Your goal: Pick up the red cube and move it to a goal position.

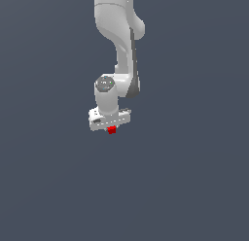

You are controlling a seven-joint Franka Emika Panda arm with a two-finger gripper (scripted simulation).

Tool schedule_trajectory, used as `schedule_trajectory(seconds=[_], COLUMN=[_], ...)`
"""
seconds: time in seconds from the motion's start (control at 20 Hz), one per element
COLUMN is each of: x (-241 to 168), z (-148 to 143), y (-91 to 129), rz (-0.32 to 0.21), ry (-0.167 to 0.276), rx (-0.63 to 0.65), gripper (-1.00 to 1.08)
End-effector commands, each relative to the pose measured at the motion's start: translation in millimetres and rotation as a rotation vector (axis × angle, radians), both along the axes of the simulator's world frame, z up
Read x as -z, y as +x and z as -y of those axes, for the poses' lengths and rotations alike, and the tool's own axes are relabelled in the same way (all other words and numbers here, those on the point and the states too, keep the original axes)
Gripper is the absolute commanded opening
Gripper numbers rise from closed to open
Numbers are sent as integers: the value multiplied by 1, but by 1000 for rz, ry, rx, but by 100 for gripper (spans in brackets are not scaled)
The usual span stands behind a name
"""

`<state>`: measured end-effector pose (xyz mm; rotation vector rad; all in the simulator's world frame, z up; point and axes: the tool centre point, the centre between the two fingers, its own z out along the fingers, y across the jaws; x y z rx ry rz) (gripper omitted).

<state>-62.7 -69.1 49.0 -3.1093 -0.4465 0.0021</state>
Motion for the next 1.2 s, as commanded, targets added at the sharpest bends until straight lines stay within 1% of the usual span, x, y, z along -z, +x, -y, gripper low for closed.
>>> schedule_trajectory(seconds=[0.0, 0.7, 0.9, 1.15], x=[-16, -136, -158, -173], z=[-2, -18, -21, -23], y=[0, -5, -5, -5], rz=[1, 1, 1, 1], ry=[0, -1, -1, -1], rx=[0, -1, -1, -1], gripper=[-100, -100, -100, -100])
